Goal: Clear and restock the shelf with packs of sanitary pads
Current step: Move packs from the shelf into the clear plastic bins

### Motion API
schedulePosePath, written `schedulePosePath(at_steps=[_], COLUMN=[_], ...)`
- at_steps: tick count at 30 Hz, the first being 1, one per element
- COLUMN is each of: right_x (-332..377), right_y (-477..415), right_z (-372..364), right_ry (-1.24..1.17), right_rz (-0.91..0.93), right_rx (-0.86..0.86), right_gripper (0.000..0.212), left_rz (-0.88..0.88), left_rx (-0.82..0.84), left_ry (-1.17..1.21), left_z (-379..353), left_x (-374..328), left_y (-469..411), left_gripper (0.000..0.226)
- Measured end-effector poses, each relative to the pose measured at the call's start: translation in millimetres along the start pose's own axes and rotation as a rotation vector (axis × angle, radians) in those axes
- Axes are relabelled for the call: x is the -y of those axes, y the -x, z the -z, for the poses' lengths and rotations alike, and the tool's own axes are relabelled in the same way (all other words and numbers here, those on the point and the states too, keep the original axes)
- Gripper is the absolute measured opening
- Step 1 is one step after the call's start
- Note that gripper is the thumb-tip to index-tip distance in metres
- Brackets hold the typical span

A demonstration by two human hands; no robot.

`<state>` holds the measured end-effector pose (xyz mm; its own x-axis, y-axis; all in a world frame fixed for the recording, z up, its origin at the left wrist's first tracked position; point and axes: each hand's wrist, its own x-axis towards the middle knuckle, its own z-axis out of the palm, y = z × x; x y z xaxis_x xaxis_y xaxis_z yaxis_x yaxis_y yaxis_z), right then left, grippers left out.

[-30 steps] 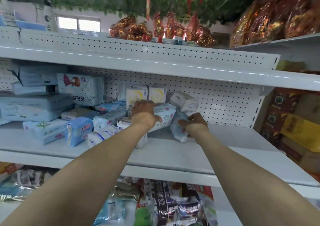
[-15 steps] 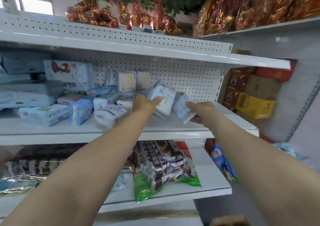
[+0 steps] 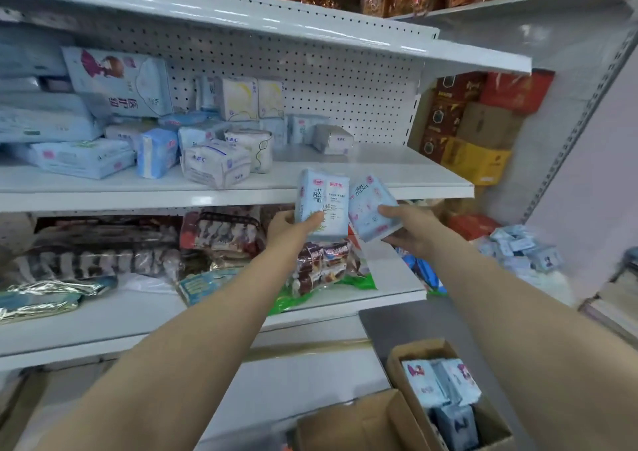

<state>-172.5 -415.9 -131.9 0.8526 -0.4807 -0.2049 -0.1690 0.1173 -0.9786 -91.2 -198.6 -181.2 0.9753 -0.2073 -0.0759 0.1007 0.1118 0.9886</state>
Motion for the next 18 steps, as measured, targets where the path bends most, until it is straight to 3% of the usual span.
schedulePosePath(at_steps=[6,9,14,16,18], right_x=[-59.0,-94.5,-167.3,-198.0,-231.6], right_y=[8.9,4.3,-12.2,-18.4,-28.4], right_z=[29.5,44.2,73.2,86.2,101.9], right_ry=[-0.038,-0.001,0.007,0.016,0.052], right_rz=[-0.101,-0.178,-0.320,-0.408,-0.495], right_rx=[0.015,-0.028,-0.047,-0.032,-0.027], right_gripper=[0.027,0.022,0.021,0.034,0.067], left_rz=[0.215,0.289,0.487,0.589,0.681], left_rx=[0.058,0.067,-0.005,-0.026,-0.060], left_ry=[0.108,0.109,0.128,0.121,0.129], left_z=[-1.8,-8.4,-24.9,-31.1,-38.3], left_x=[63.7,99.3,161.6,189.9,216.2], left_y=[22.2,24.4,30.3,32.6,37.4], left_gripper=[0.063,0.043,0.042,0.045,0.039])
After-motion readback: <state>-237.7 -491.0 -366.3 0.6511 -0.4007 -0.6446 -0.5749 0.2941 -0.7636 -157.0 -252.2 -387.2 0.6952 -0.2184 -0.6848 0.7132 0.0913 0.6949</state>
